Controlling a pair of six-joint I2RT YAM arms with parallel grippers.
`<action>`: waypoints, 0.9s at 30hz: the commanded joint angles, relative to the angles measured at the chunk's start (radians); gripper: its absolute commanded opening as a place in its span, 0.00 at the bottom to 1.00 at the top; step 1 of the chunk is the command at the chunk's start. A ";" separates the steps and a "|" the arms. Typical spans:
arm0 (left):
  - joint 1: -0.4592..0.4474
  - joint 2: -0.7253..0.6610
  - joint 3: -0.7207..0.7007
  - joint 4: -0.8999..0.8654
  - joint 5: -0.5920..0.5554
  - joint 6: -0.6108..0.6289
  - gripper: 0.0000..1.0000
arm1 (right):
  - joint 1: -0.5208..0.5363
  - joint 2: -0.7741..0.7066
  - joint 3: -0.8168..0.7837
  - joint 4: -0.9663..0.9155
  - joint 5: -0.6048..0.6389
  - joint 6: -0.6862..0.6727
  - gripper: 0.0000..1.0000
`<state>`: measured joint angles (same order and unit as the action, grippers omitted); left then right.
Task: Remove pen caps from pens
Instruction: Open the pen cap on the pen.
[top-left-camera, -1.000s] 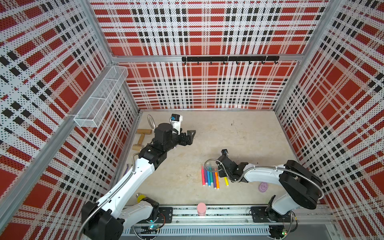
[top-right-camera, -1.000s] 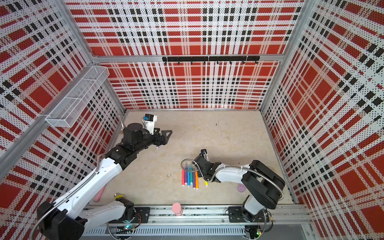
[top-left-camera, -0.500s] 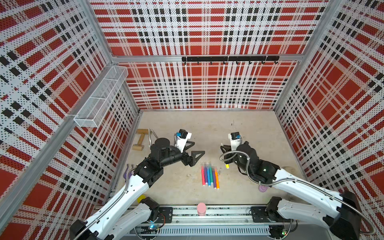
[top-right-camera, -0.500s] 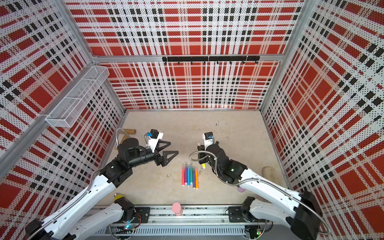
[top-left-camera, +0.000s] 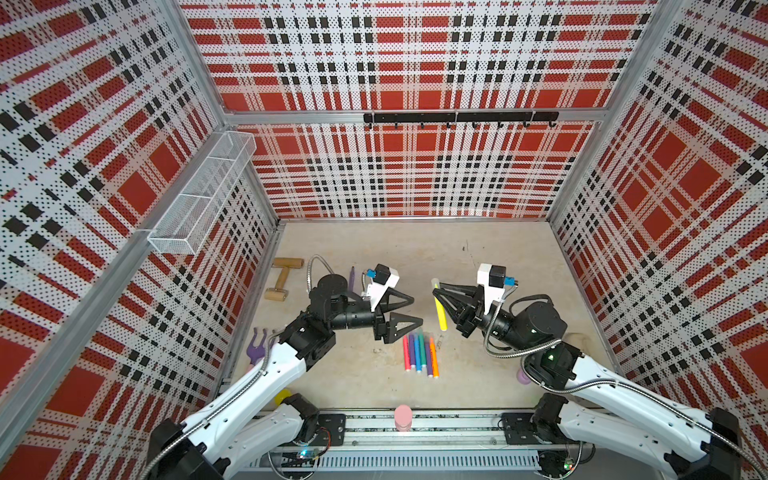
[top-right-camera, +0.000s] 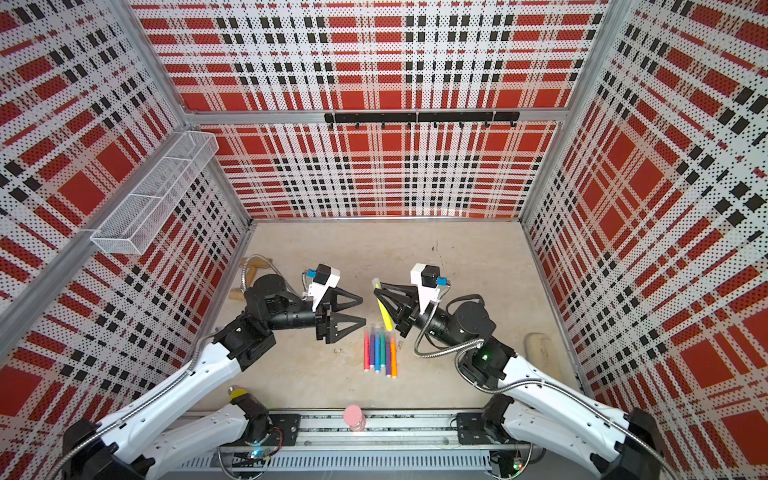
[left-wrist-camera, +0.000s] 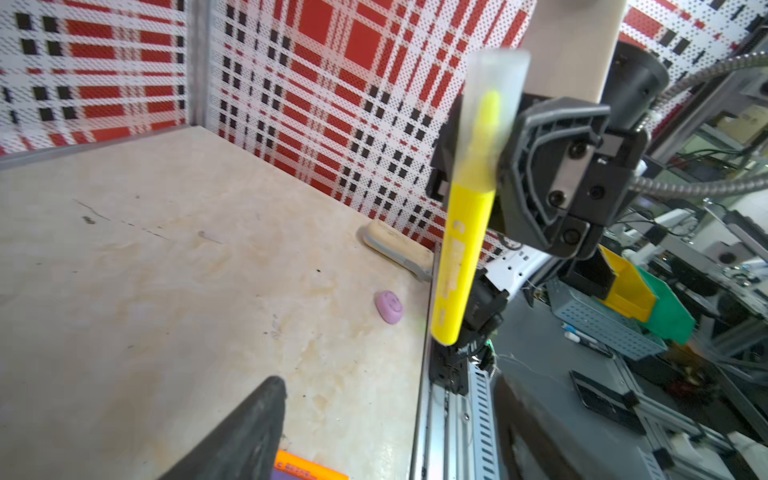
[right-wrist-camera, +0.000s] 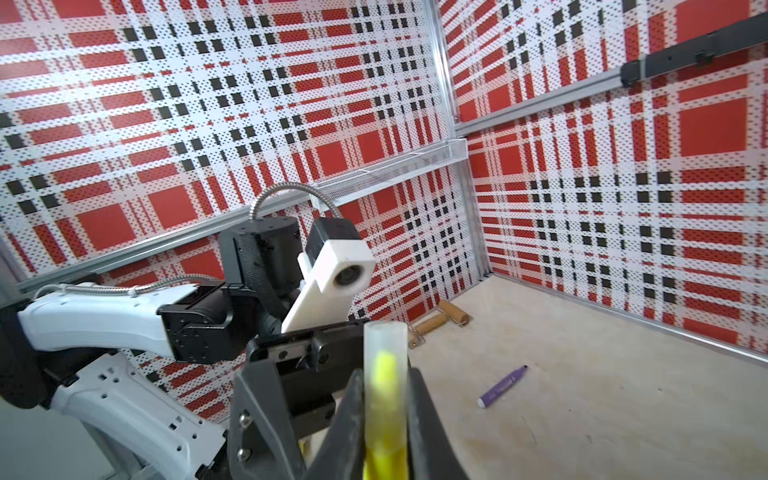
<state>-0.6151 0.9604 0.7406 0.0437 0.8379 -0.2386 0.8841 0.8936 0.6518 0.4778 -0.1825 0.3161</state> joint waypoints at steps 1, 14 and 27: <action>-0.031 -0.018 -0.011 0.081 0.032 0.006 0.81 | -0.001 0.041 -0.011 0.200 -0.070 0.022 0.00; -0.060 0.011 -0.029 0.197 -0.002 -0.048 0.73 | -0.001 0.136 -0.086 0.532 -0.075 0.150 0.00; -0.064 0.039 -0.035 0.243 0.016 -0.083 0.56 | -0.001 0.248 -0.096 0.697 -0.089 0.246 0.00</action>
<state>-0.6712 0.9958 0.7162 0.2478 0.8417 -0.3115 0.8841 1.1275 0.5533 1.0634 -0.2604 0.5323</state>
